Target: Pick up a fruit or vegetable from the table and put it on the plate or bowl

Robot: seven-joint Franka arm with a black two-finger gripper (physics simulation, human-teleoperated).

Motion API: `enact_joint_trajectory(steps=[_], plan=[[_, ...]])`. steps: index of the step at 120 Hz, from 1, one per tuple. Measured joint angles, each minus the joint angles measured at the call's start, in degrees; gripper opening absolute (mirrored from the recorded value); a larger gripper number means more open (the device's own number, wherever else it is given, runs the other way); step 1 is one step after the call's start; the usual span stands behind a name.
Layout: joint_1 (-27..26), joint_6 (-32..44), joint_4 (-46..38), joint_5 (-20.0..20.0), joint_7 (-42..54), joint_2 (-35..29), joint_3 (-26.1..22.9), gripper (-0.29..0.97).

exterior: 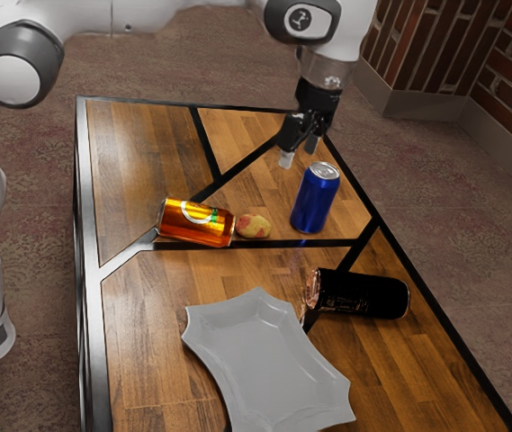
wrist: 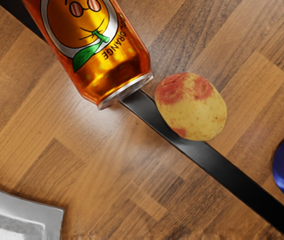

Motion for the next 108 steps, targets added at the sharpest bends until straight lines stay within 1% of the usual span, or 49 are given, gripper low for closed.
enact_joint_trajectory(steps=[16,29,71,79,83,89,94,108], plan=[[0.27,0.00,0.96,-2.07,-0.80,-0.46,-0.43,0.68],[-1.72,-0.38,0.89,-3.21,-1.36,-3.01,-0.13,0.68],[-7.73,-1.10,0.41,-4.03,-2.52,-4.39,0.58,0.68],[-8.61,-1.11,-2.79,-4.02,-2.68,-7.42,0.61,0.68],[-7.49,-1.08,-5.36,-4.05,-2.72,-9.58,0.58,0.68],[-3.02,-1.04,-9.14,-4.09,-2.45,-12.32,0.43,0.68],[-0.11,-1.02,-10.90,-4.12,-2.06,-13.39,0.29,0.68],[1.99,-0.95,-12.29,-4.09,-0.08,-13.79,0.11,0.68]])
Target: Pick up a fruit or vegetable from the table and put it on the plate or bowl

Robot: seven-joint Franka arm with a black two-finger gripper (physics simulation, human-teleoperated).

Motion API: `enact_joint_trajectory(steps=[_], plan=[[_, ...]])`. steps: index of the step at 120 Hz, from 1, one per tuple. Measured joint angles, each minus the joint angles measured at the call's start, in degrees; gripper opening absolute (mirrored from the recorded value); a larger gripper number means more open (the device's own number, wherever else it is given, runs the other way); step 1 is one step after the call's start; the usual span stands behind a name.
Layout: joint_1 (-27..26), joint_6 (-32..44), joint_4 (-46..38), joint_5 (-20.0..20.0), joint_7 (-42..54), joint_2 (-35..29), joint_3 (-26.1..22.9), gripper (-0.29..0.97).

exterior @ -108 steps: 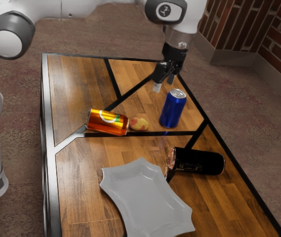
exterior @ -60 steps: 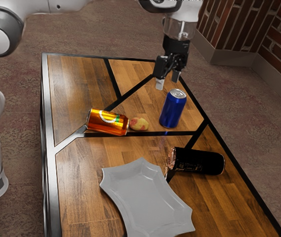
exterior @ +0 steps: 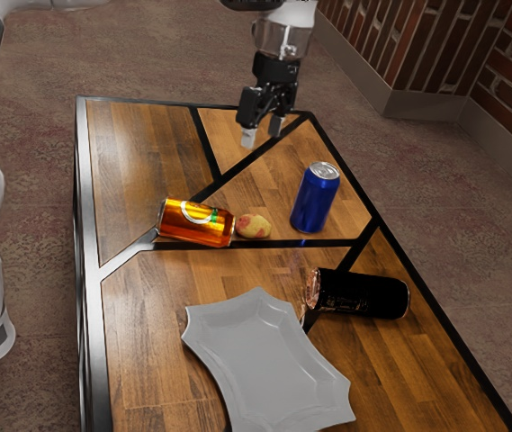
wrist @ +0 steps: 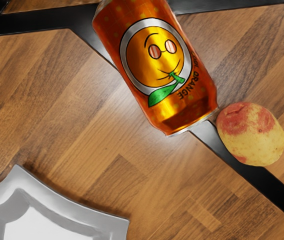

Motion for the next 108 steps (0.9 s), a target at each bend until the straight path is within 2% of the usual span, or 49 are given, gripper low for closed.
enact_joint_trajectory(steps=[41,67,76,88,108], plan=[[1.86,0.09,-0.28,0.40,12.12,1.94,-0.10,0.68],[1.03,0.09,-1.74,1.01,25.13,2.10,-2.08,0.68],[-0.47,0.06,-5.04,5.03,30.83,0.01,-5.77,0.68],[-0.08,0.06,-6.89,9.92,40.38,-1.12,-7.19,0.68],[1.60,0.06,-6.82,13.25,61.48,-1.45,-7.28,0.68]])
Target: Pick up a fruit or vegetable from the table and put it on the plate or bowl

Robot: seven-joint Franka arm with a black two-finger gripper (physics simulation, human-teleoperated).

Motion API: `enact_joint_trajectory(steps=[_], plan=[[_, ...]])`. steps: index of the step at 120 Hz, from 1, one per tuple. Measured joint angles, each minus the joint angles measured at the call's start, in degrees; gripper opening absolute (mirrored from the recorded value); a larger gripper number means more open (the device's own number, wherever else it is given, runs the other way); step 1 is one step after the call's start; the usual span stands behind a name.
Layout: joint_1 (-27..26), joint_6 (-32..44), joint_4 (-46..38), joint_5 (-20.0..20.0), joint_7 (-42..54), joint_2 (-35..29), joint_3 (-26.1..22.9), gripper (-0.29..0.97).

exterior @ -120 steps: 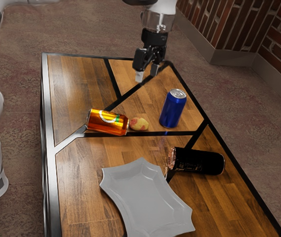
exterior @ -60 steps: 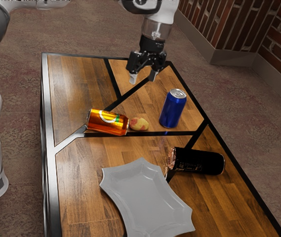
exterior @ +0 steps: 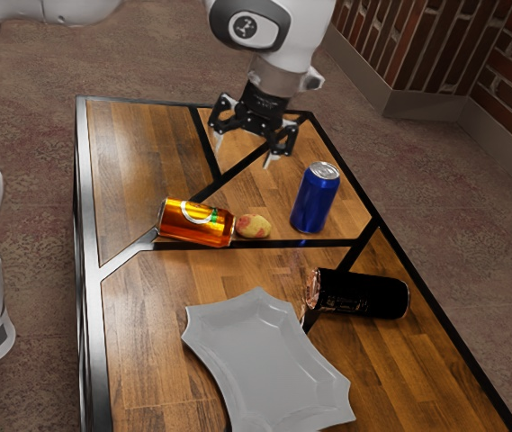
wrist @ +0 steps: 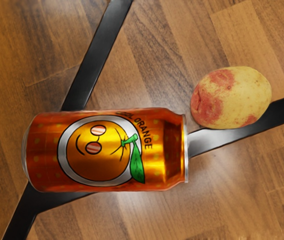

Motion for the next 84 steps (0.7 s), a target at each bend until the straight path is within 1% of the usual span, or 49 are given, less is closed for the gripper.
enact_joint_trajectory(steps=[23,31,38,47,55,73,84], plan=[[-0.05,1.30,-0.63,1.76,22.64,1.37,-0.38,0.68],[3.06,2.37,-2.71,1.94,29.38,0.13,-3.17,0.68],[4.66,3.10,-4.19,1.93,34.71,-0.84,-5.09,0.68],[8.05,4.32,-7.31,1.87,40.98,-2.43,-7.69,0.68],[10.15,5.91,-9.21,1.92,46.07,-2.71,-8.56,0.68],[10.84,9.39,-9.65,1.91,55.91,-1.43,-9.37,0.68],[11.29,11.97,-9.43,1.85,60.84,0.75,-9.80,0.68]])
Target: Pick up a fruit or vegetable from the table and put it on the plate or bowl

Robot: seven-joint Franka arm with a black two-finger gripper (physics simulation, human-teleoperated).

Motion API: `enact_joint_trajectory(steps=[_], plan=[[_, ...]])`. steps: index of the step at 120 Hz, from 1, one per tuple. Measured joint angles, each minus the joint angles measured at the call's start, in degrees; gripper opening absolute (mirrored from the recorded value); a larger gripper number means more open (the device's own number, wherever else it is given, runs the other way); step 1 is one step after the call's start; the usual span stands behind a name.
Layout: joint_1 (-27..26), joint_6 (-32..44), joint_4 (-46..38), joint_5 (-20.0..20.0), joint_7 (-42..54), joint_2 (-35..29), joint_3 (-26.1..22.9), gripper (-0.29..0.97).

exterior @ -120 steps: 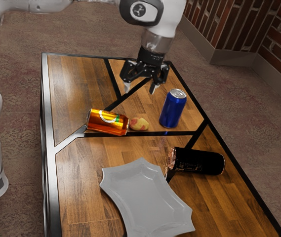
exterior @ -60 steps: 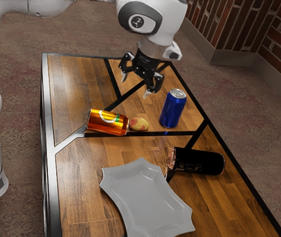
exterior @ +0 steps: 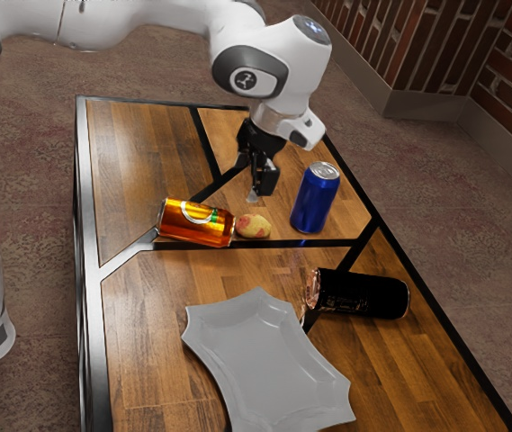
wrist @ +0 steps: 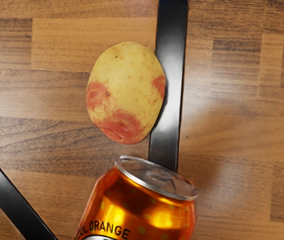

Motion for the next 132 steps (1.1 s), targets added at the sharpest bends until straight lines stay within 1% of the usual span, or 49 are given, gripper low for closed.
enact_joint_trajectory(steps=[37,43,53,62,78,93,105,132], plan=[[2.04,8.74,0.26,-0.26,12.41,5.70,-0.09,0.68],[2.39,9.73,0.11,-1.54,13.85,6.01,-0.09,0.68],[3.35,10.89,-0.59,-5.02,15.36,5.91,0.09,0.68],[3.83,11.58,-2.98,-8.07,16.31,4.83,0.21,0.68],[3.61,12.36,-5.04,-10.69,17.61,3.78,0.27,0.68],[4.09,12.76,-6.05,-11.56,18.58,3.12,0.69,0.68],[4.67,12.94,-6.63,-11.80,19.26,2.77,2.01,0.68],[7.90,13.16,-6.72,-11.82,20.80,4.09,2.62,0.68]])
